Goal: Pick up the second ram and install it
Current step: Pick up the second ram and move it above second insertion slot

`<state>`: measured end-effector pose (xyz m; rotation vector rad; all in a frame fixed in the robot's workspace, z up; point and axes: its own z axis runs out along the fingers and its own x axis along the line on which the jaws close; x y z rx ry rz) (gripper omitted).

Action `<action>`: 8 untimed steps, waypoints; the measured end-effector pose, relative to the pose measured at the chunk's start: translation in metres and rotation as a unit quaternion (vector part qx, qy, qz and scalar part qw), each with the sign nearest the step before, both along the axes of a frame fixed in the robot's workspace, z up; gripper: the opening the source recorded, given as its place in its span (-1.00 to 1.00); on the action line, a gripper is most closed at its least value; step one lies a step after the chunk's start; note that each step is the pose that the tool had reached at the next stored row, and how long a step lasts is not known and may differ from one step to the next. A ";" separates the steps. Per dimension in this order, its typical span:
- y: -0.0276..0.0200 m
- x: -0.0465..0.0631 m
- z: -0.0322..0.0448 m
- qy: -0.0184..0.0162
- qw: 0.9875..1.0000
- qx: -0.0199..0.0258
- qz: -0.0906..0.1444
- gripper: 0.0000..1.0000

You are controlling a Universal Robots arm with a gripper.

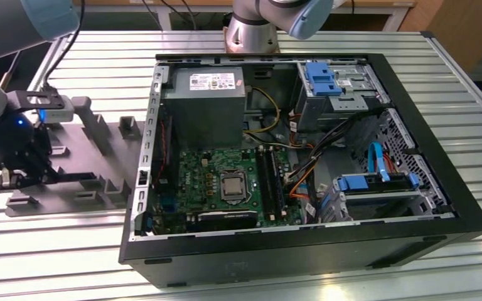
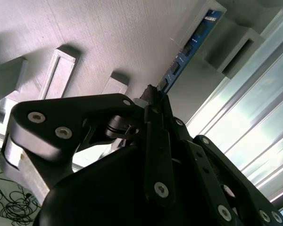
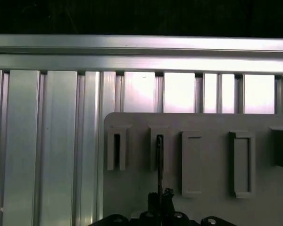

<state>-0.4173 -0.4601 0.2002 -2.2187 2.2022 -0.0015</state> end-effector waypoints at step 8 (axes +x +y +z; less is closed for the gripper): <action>0.0000 0.000 0.0088 0.000 1.000 0.000 0.000 -0.72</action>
